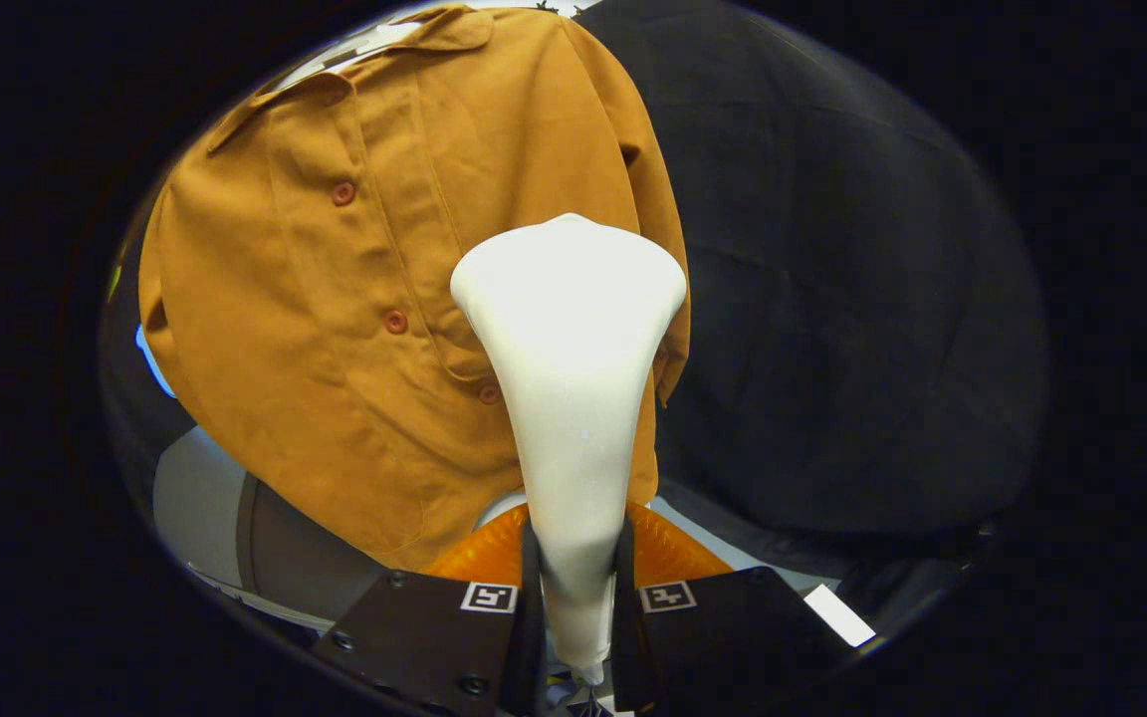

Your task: Iron the clothes twice with a garment steamer, once on the left side and once on the right side.

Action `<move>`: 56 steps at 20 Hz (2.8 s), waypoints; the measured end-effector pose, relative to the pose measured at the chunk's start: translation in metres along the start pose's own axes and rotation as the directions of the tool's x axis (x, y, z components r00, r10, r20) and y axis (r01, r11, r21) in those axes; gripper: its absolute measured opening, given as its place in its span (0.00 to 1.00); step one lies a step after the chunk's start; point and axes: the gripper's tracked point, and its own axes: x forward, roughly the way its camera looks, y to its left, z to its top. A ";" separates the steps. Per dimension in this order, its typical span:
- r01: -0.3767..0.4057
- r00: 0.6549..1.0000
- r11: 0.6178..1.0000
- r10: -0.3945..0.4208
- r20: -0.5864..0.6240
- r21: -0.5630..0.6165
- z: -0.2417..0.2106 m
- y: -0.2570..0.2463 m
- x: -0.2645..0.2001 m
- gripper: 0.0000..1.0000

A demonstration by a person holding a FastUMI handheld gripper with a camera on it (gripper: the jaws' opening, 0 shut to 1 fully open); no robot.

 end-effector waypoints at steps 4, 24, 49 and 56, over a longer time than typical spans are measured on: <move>-0.011 0.996 1.000 0.012 0.093 -0.014 0.033 0.021 -0.045 0.30; -0.258 0.877 0.924 0.347 0.332 -0.284 0.035 0.312 -0.253 0.29; -0.247 0.866 0.915 0.356 0.350 -0.319 -0.031 0.397 -0.339 0.29; -0.255 0.864 0.910 0.366 0.346 -0.327 -0.029 0.402 -0.333 0.29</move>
